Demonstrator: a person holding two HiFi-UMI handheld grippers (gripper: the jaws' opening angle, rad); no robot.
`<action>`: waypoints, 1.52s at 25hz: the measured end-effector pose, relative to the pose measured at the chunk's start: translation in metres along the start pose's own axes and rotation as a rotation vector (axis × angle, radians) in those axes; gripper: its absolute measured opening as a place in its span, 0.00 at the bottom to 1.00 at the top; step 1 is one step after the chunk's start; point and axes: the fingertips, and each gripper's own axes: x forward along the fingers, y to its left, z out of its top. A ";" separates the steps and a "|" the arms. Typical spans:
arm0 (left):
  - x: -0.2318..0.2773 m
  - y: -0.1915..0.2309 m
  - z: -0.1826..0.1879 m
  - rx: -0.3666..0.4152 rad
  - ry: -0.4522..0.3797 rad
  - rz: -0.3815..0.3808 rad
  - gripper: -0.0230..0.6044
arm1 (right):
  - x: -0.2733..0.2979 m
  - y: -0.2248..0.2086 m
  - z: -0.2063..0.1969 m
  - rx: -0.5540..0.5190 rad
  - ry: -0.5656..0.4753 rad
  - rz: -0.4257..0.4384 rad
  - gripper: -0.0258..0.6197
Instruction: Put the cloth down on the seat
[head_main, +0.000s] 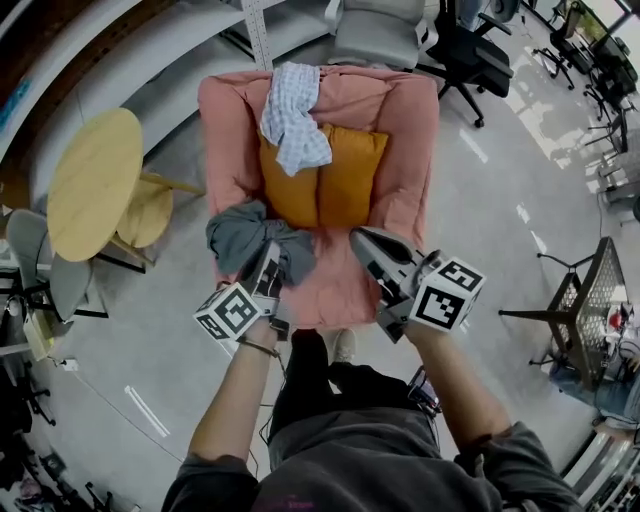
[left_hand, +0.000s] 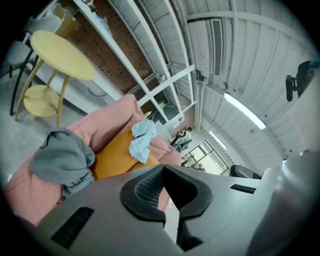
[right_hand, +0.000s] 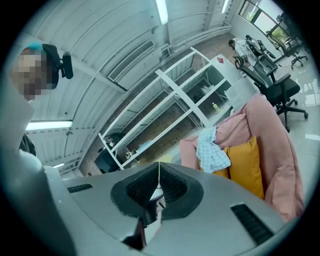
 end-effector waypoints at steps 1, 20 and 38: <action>-0.004 -0.012 0.005 0.024 -0.004 -0.012 0.05 | -0.005 0.006 0.005 -0.005 -0.008 0.005 0.06; -0.015 -0.139 0.056 0.364 0.067 -0.189 0.05 | -0.035 0.035 0.082 -0.154 -0.112 -0.051 0.06; 0.007 -0.149 0.072 0.350 0.051 -0.227 0.05 | -0.023 0.019 0.089 -0.167 -0.090 -0.076 0.06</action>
